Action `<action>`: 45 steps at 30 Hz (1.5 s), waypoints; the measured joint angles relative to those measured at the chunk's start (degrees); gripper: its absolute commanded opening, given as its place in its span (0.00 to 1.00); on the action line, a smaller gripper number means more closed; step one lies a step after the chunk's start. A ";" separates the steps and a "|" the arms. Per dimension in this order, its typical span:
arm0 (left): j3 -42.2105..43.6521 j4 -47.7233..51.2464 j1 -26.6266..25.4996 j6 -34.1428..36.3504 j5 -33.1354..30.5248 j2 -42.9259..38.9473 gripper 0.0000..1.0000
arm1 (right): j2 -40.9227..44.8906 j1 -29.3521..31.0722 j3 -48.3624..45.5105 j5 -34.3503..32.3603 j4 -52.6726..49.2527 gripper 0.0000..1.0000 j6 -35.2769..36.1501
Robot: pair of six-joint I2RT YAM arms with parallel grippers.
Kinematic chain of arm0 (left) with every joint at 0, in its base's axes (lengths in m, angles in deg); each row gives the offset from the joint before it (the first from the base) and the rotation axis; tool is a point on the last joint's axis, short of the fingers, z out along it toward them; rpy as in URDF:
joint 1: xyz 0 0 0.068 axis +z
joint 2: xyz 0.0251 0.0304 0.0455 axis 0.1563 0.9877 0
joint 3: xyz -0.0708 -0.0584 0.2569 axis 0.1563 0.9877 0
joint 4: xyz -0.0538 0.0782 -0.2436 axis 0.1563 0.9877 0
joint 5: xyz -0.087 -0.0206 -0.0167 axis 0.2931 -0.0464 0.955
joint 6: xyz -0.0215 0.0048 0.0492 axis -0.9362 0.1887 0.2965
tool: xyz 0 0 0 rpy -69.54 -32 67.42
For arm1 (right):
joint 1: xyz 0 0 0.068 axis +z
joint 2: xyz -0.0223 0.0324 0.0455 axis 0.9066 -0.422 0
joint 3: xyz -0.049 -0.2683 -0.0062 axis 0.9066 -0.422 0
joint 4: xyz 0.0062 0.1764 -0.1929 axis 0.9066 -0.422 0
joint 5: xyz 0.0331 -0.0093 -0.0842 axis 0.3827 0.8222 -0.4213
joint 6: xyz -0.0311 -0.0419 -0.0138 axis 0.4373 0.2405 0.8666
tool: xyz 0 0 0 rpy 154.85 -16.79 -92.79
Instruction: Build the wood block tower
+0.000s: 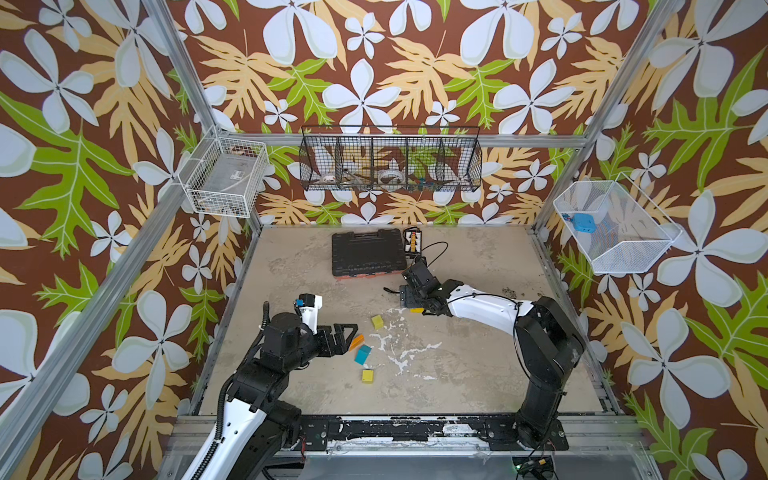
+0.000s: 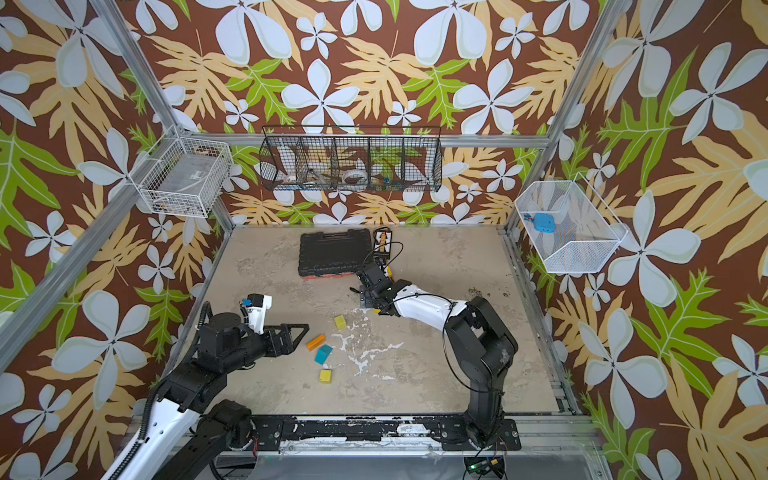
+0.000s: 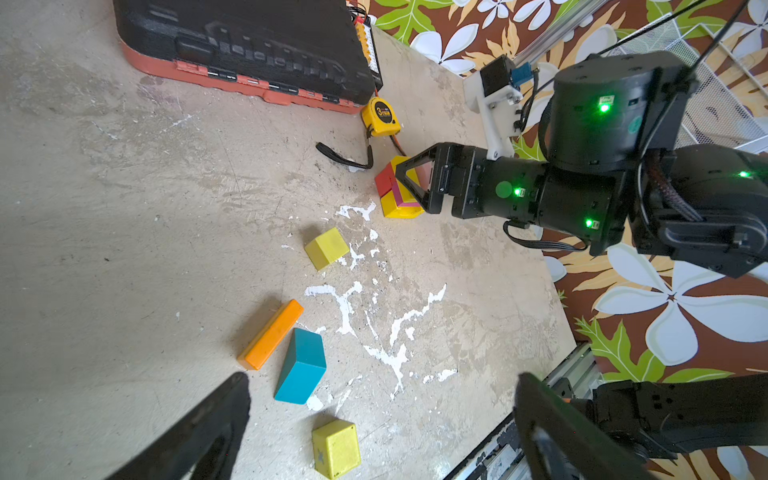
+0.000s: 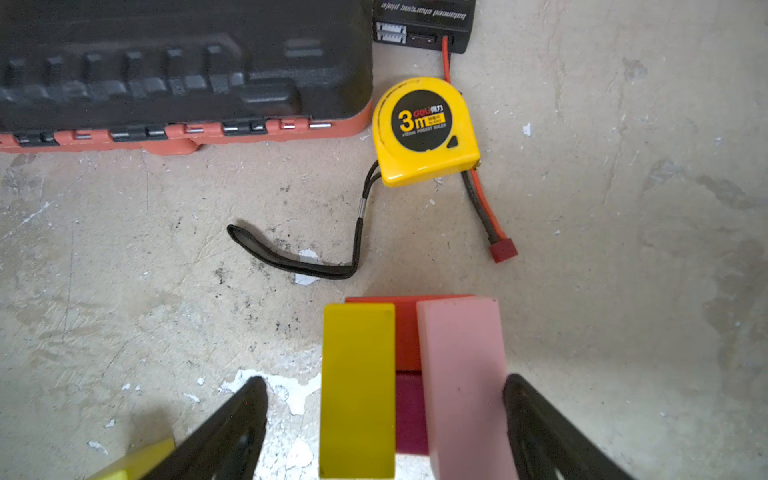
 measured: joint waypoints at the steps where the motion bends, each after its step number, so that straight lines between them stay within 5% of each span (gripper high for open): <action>1: 0.00 0.00 0.00 0.00 0.00 0.00 1.00 | 0.00 -0.04 0.00 -0.09 -0.02 0.87 -0.09; 24: 0.00 0.00 0.00 0.00 0.13 0.00 1.00 | 0.87 -0.02 -0.04 -1.31 -0.55 0.82 -1.20; 34: 0.00 0.00 0.00 0.00 0.13 -0.13 1.00 | 2.99 -0.07 -1.11 -2.71 -0.90 0.92 -1.16; 45: 0.00 0.00 0.00 0.00 0.15 -0.13 1.00 | 4.70 -1.62 -4.74 -0.87 0.85 0.89 -0.09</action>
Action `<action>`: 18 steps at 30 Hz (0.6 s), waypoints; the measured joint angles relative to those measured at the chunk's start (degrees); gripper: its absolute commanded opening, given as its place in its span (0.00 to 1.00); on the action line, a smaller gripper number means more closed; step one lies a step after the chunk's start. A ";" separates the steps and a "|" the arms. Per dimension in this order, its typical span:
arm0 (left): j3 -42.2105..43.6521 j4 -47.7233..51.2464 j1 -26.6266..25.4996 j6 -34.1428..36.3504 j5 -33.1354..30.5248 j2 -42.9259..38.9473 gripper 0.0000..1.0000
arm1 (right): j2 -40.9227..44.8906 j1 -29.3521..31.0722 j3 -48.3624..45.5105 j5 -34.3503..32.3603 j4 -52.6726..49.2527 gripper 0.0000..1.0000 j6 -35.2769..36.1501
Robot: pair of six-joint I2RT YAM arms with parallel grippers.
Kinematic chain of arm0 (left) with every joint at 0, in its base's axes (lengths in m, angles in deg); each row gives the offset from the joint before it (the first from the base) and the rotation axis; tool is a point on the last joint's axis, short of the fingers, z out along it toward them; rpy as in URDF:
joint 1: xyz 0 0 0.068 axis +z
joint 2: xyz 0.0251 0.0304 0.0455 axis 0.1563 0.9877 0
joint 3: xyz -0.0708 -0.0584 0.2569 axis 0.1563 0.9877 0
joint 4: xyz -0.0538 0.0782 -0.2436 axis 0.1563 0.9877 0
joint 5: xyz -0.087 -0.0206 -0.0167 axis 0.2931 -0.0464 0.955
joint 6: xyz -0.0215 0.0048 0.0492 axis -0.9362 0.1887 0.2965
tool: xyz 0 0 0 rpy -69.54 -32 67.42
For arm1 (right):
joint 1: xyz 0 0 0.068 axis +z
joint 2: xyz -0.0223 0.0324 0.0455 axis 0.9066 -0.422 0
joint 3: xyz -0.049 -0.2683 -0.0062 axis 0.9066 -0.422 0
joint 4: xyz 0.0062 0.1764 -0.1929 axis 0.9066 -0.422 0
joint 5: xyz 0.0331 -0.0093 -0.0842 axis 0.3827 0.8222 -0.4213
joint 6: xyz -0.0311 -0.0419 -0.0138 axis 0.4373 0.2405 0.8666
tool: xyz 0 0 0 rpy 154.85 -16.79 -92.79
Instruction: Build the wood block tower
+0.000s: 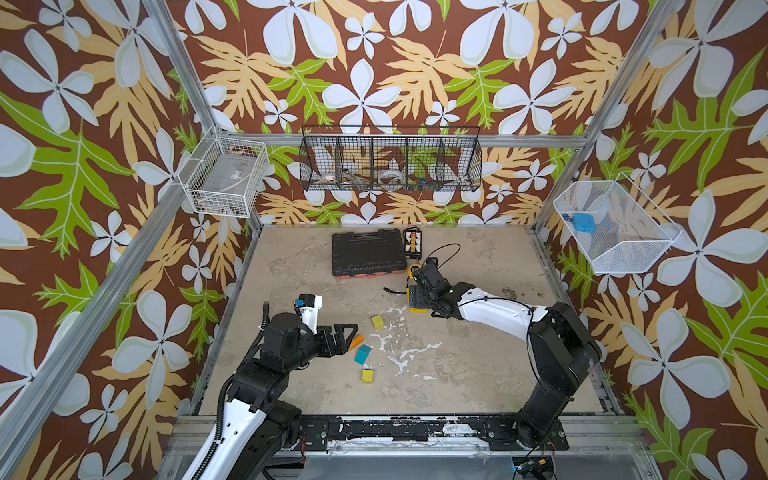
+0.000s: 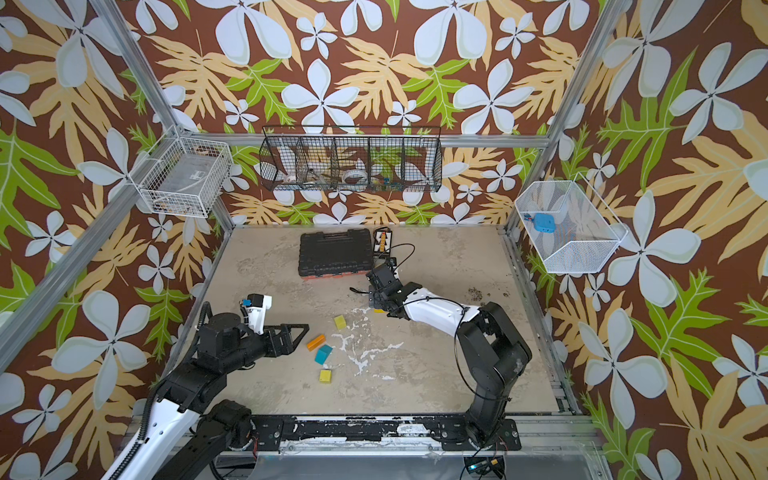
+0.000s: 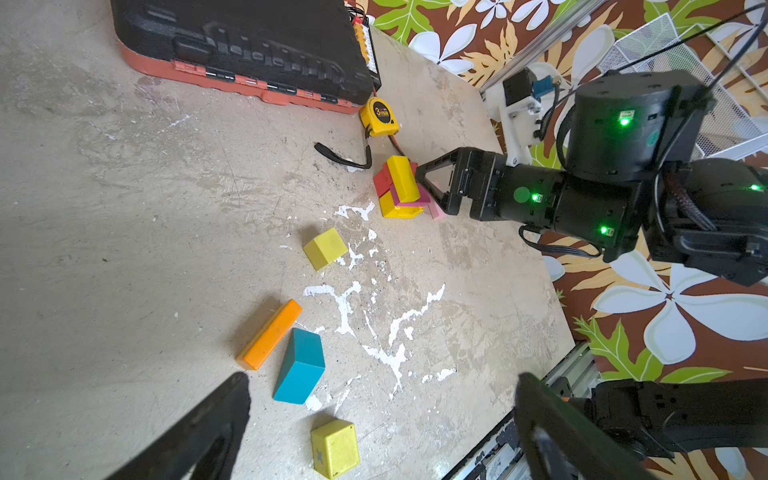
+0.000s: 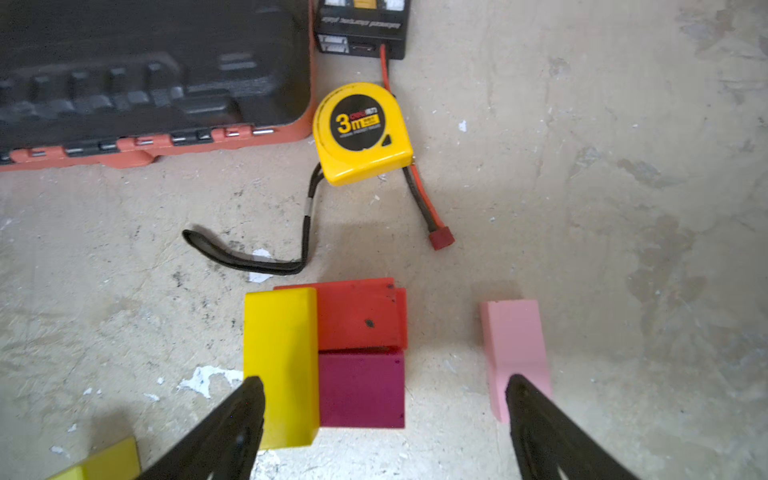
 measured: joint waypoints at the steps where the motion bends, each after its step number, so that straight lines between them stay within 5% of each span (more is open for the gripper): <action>1: 0.00 0.00 0.00 0.00 0.00 0.00 1.00 | -0.44 0.02 0.55 0.37 0.22 0.88 0.02; 18: 0.00 0.00 0.00 0.00 0.00 0.17 1.00 | -4.07 0.00 3.52 2.71 0.52 0.81 1.29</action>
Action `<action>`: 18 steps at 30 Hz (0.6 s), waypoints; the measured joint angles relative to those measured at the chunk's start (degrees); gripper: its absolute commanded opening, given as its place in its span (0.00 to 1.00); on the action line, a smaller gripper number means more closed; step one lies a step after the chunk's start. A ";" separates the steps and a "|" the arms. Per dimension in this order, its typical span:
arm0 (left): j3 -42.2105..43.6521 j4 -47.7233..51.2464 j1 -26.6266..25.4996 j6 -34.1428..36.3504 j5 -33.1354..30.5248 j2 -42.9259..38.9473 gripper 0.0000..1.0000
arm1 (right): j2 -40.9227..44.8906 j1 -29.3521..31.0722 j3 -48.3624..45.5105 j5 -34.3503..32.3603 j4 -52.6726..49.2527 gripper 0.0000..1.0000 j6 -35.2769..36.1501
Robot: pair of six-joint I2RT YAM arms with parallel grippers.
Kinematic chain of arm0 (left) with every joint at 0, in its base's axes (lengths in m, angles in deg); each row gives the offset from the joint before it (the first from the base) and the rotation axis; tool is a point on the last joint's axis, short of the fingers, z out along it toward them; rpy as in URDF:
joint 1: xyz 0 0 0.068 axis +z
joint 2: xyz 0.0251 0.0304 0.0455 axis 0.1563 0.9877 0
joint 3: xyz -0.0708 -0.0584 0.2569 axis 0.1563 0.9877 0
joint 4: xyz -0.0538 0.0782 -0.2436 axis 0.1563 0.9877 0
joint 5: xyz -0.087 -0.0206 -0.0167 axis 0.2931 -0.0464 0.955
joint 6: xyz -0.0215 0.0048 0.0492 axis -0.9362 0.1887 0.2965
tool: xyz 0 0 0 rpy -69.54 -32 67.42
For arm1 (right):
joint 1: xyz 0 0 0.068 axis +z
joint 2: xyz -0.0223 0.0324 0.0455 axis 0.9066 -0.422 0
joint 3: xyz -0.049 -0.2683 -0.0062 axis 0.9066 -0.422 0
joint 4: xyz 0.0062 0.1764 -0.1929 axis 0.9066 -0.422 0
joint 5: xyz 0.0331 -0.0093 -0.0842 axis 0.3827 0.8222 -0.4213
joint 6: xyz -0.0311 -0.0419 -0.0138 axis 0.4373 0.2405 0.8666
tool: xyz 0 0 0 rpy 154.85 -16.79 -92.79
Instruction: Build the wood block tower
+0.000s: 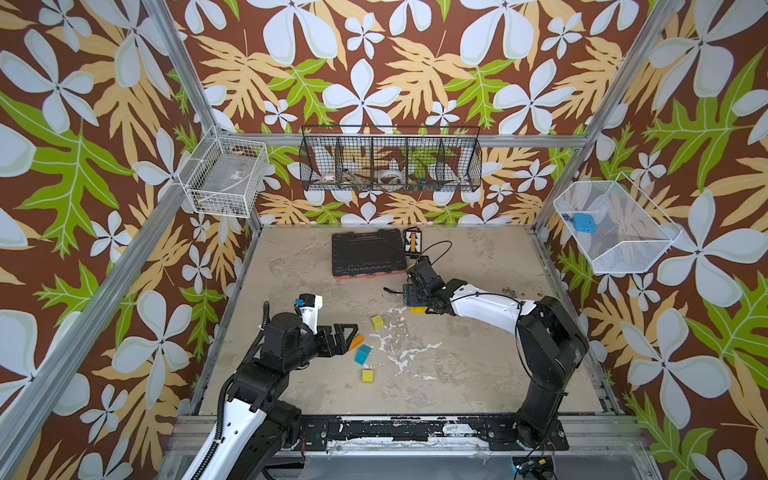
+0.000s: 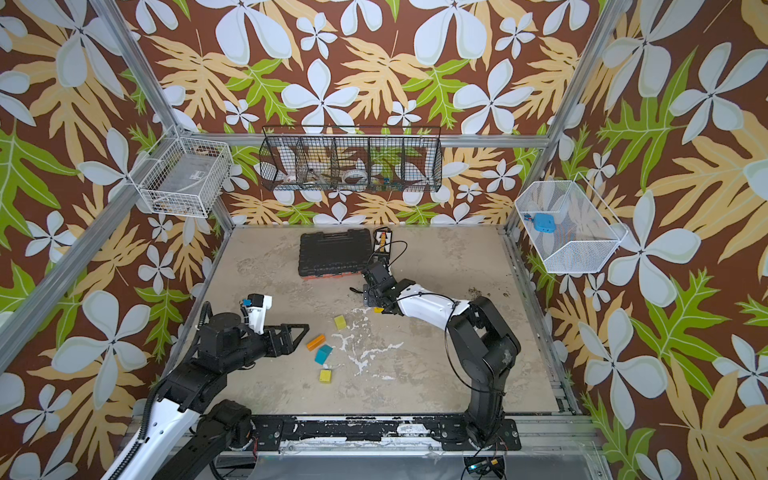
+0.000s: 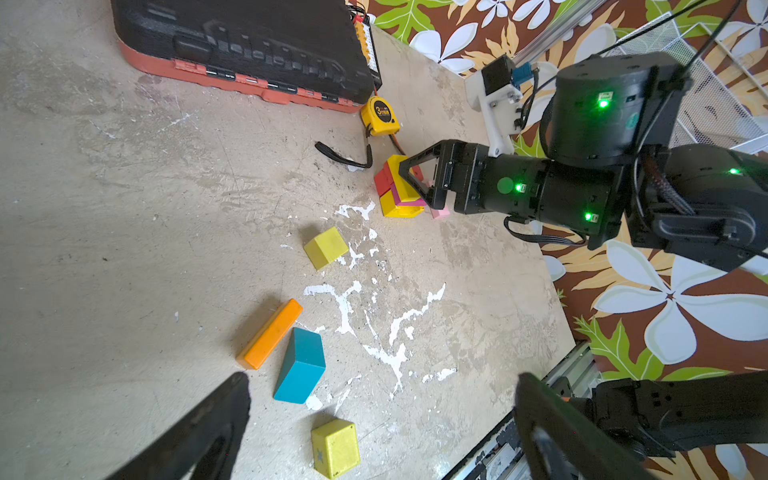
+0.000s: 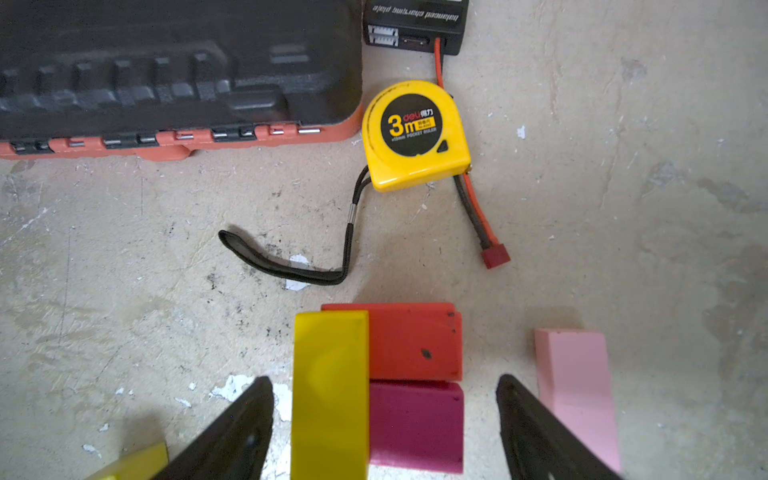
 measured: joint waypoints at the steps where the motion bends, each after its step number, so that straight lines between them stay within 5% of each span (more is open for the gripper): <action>1: 0.00 0.00 0.00 0.00 0.00 0.00 1.00 | 0.00 0.00 0.00 -0.02 -0.02 0.80 0.00; 18: 0.02 0.00 -0.02 0.00 0.00 -0.11 1.00 | -0.33 -0.02 0.00 0.20 -0.28 0.80 0.00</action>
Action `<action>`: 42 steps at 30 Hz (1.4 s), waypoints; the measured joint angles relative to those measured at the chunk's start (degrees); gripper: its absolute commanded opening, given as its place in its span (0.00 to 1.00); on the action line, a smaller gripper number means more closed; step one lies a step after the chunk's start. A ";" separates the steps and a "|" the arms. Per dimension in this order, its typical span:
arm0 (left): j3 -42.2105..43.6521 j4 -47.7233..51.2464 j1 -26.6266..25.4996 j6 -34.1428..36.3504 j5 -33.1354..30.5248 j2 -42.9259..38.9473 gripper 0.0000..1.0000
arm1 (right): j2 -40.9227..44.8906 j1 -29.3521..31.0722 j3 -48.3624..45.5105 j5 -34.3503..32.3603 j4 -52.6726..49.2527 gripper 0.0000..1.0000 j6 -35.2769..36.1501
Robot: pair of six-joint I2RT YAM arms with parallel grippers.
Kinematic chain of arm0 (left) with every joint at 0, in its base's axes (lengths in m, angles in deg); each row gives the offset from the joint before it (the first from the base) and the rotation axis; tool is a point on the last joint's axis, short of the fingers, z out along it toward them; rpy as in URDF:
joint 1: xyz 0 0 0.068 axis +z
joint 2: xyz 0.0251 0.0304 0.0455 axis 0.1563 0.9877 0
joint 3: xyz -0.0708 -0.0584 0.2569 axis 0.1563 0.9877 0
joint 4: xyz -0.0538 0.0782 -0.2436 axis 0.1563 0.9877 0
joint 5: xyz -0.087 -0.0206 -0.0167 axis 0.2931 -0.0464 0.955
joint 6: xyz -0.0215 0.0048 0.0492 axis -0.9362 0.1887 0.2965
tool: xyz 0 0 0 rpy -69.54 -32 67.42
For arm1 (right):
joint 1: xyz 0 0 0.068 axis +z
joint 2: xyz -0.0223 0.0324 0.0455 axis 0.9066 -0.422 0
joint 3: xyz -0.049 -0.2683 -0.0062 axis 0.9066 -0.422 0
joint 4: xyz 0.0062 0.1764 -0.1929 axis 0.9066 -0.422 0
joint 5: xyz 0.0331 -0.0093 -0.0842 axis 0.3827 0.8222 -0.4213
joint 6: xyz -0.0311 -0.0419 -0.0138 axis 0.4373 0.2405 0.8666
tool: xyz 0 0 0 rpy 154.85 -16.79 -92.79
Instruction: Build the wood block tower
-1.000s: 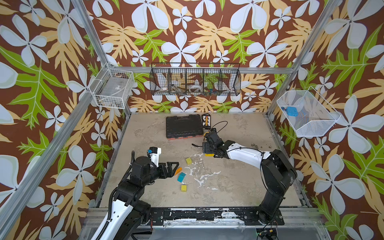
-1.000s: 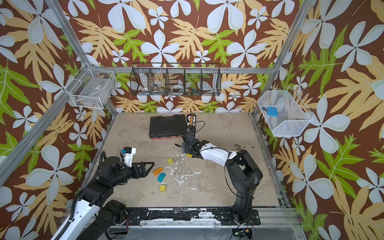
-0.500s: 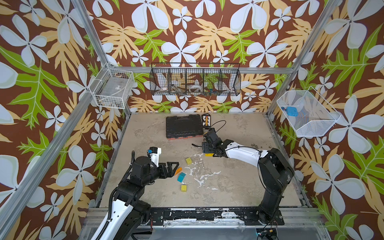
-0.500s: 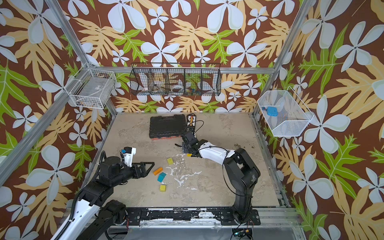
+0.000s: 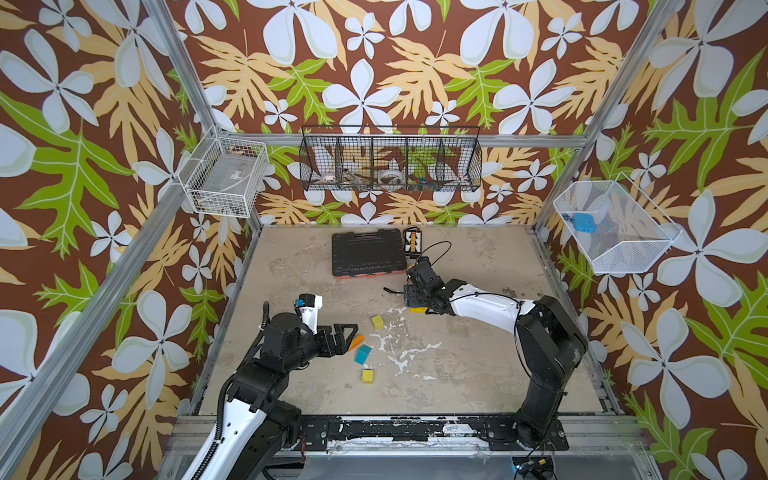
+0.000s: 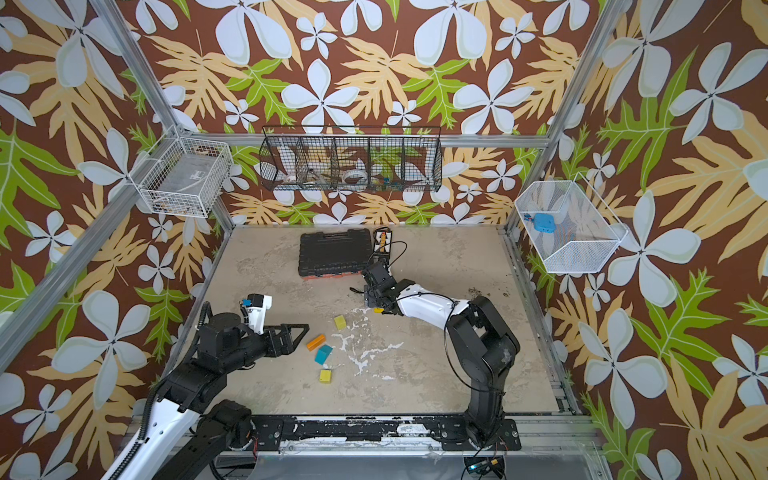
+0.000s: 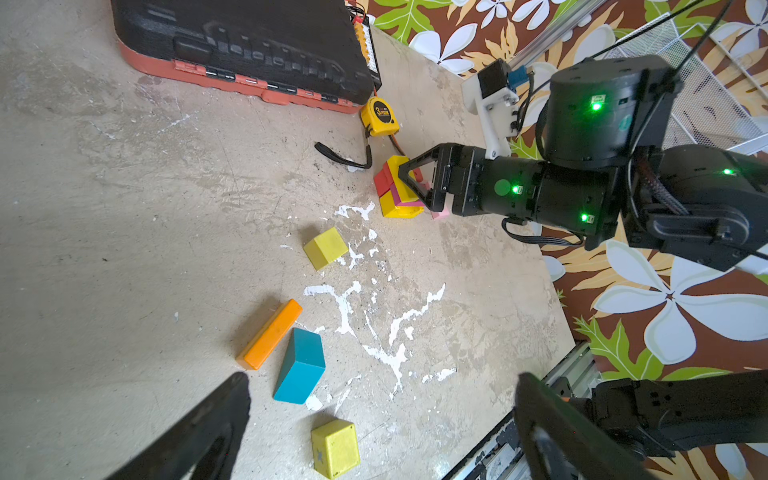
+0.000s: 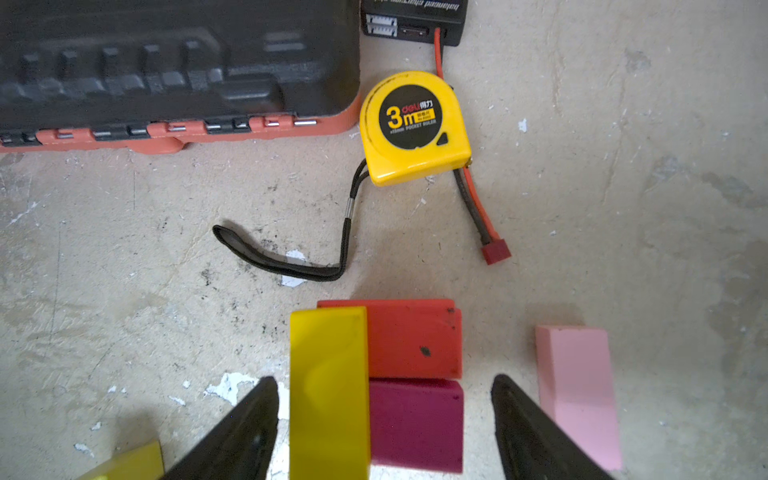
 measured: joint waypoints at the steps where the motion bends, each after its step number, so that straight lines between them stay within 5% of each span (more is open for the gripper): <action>1: 0.00 0.00 0.02 0.00 0.00 0.00 1.00 | 0.00 0.00 0.02 0.00 -0.02 0.79 0.00; 31: 0.02 0.00 0.02 0.00 0.00 -0.07 1.00 | -1.38 -0.11 1.79 -1.57 -1.38 0.78 -1.27; 42: 0.02 0.00 0.02 0.00 0.02 -0.09 1.00 | 12.13 -2.38 -9.03 -3.08 1.22 0.77 -0.04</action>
